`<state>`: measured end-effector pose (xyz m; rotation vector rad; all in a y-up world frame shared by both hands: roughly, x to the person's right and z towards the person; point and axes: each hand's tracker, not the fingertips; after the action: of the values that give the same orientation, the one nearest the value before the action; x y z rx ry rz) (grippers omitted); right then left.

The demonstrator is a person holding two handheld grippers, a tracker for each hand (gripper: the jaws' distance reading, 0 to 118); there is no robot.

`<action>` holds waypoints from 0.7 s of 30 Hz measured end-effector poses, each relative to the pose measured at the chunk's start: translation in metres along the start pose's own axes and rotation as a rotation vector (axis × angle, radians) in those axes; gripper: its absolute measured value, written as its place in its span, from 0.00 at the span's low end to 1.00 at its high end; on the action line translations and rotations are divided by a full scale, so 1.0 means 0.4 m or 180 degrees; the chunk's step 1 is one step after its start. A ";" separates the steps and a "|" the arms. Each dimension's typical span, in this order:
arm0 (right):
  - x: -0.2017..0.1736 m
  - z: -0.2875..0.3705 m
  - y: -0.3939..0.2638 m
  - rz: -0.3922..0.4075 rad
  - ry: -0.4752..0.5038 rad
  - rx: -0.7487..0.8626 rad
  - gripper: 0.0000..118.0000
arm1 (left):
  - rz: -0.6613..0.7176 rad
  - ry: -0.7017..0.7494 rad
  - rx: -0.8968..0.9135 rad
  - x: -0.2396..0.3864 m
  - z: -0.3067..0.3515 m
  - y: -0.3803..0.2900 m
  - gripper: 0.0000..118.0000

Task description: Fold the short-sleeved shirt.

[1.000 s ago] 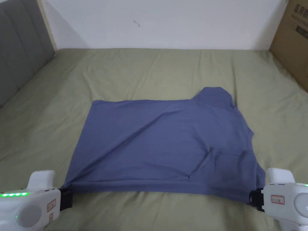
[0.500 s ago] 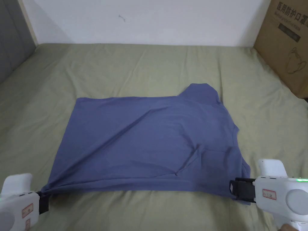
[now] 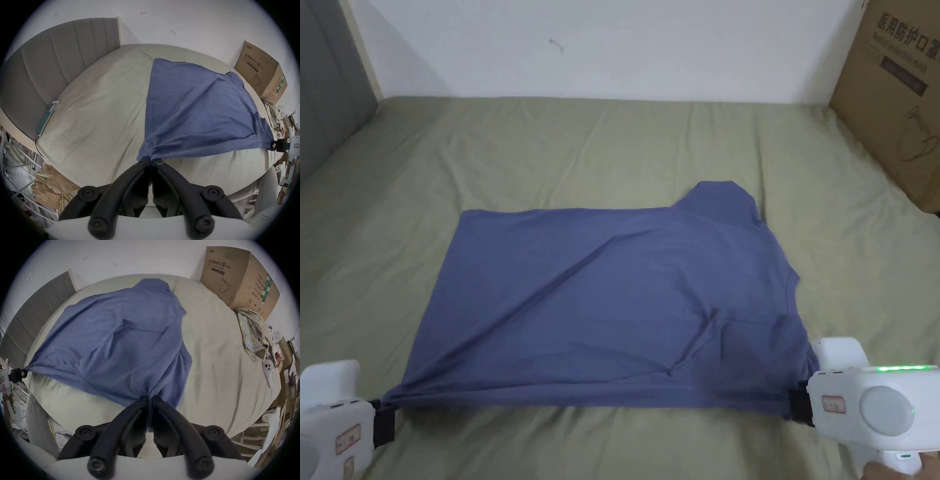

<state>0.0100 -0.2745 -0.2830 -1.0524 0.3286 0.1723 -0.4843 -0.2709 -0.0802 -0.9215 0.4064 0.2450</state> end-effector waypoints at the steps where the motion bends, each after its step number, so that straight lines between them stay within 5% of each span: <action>1: 0.001 0.012 0.014 0.0006 0.0037 0.0042 0.07 | -0.0004 0.0001 0.0009 0.001 0.004 0.008 0.02; 14: 0.061 -0.086 0.321 -0.0351 0.0090 0.0130 0.06 | -0.0093 0.0025 -0.0066 0.028 -0.152 0.323 0.02; 16: 0.063 -0.132 0.347 -0.0384 0.0118 0.0085 0.09 | -0.0036 0.0064 -0.0186 0.035 -0.191 0.341 0.21; 17: 0.060 -0.157 0.356 -0.0398 0.0104 0.0004 0.21 | -0.0043 0.0149 -0.0271 0.039 -0.210 0.343 0.44; 18: 0.058 -0.172 0.358 -0.0353 0.0014 -0.0068 0.41 | -0.0044 0.0209 -0.0337 0.040 -0.226 0.343 0.78; 19: 0.053 -0.178 0.359 -0.0344 -0.0105 -0.0118 0.54 | -0.0045 0.0194 -0.0357 0.037 -0.235 0.339 0.90; 21: 0.053 -0.167 0.350 -0.0341 -0.0030 -0.0038 0.56 | -0.0034 0.0137 -0.0307 0.028 -0.223 0.322 0.89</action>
<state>-0.0238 -0.2650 -0.4356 -1.0780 0.2621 0.0832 -0.5433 -0.2675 -0.2257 -1.0249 0.4322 0.2370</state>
